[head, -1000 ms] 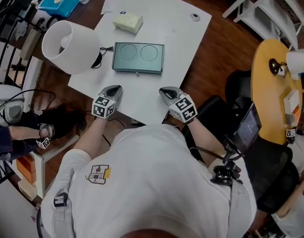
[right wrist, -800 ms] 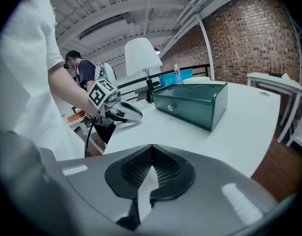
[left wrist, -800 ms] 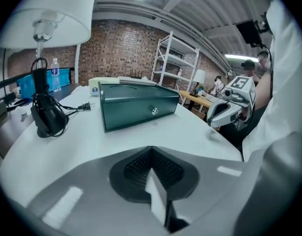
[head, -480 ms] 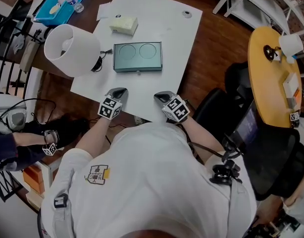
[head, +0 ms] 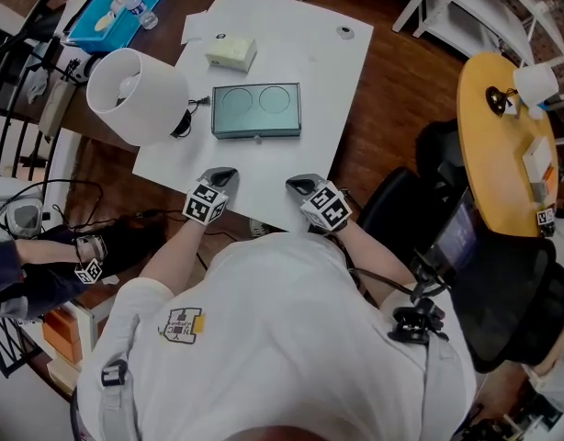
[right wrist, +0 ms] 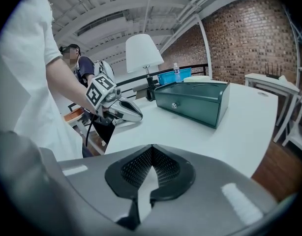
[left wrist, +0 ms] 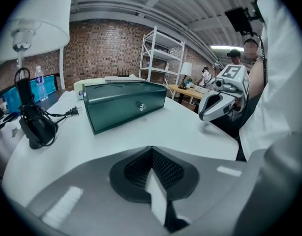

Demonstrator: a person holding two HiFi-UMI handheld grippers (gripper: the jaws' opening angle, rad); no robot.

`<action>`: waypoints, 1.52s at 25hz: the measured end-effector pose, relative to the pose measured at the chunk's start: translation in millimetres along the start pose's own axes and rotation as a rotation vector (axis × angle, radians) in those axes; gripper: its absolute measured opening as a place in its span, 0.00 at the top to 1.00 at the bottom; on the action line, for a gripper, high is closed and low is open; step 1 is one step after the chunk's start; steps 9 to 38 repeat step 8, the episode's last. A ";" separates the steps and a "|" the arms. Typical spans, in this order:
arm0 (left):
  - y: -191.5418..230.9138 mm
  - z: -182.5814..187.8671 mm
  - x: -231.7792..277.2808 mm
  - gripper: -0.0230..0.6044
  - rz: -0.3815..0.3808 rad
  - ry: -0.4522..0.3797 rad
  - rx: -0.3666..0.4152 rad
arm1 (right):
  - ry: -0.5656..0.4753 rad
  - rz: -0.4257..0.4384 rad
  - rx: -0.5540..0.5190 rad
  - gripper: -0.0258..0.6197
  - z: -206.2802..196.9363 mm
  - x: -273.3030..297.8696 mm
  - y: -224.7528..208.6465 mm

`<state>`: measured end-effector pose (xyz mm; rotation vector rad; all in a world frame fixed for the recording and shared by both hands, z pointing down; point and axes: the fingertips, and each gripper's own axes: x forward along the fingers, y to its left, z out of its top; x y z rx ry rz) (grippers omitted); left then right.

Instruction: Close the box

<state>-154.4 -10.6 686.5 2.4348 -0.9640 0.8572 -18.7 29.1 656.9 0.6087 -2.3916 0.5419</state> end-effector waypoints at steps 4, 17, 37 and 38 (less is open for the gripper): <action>-3.9 -3.7 -0.6 0.97 -0.012 0.007 0.001 | 0.005 -0.004 -0.003 0.96 -2.4 -2.8 -0.3; -14.1 -9.9 -1.5 0.97 -0.039 0.026 0.006 | 0.001 -0.010 0.003 0.96 -4.4 -9.7 3.2; -14.1 -9.9 -1.5 0.97 -0.039 0.026 0.006 | 0.001 -0.010 0.003 0.96 -4.4 -9.7 3.2; -14.1 -9.9 -1.5 0.97 -0.039 0.026 0.006 | 0.001 -0.010 0.003 0.96 -4.4 -9.7 3.2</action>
